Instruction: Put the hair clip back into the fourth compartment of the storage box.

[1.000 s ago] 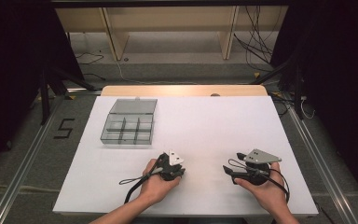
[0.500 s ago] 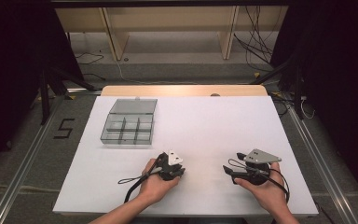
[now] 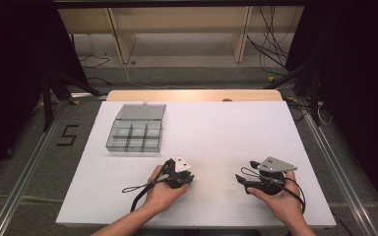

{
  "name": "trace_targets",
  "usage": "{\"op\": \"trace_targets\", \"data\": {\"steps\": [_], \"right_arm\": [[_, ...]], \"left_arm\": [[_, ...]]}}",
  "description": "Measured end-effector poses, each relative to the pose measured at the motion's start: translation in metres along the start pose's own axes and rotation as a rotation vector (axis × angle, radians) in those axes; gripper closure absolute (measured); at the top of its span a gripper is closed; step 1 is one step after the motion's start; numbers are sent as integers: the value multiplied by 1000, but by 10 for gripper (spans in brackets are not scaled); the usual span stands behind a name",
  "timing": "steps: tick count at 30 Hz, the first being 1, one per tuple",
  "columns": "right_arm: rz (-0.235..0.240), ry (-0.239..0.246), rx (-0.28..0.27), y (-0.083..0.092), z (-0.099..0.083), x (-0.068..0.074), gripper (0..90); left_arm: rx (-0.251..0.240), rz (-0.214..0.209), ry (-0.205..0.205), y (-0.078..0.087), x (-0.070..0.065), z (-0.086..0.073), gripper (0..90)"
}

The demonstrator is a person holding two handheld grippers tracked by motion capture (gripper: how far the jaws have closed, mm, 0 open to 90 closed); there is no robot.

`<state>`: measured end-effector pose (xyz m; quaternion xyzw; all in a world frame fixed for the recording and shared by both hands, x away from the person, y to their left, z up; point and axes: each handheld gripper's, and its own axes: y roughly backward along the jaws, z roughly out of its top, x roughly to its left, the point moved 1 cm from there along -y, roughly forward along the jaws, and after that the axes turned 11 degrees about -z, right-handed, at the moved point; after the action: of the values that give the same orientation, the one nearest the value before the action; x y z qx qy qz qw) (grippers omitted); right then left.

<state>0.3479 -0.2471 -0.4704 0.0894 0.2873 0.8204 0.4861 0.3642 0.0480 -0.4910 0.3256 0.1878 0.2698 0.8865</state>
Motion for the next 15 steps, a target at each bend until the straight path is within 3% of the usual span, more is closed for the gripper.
{"op": "trace_targets", "data": {"steps": [15], "right_arm": [[-1, -1, 0, 0, 0, 0, 277]], "left_arm": [[-11, -1, 0, 7, 6, 2, 796]]}}
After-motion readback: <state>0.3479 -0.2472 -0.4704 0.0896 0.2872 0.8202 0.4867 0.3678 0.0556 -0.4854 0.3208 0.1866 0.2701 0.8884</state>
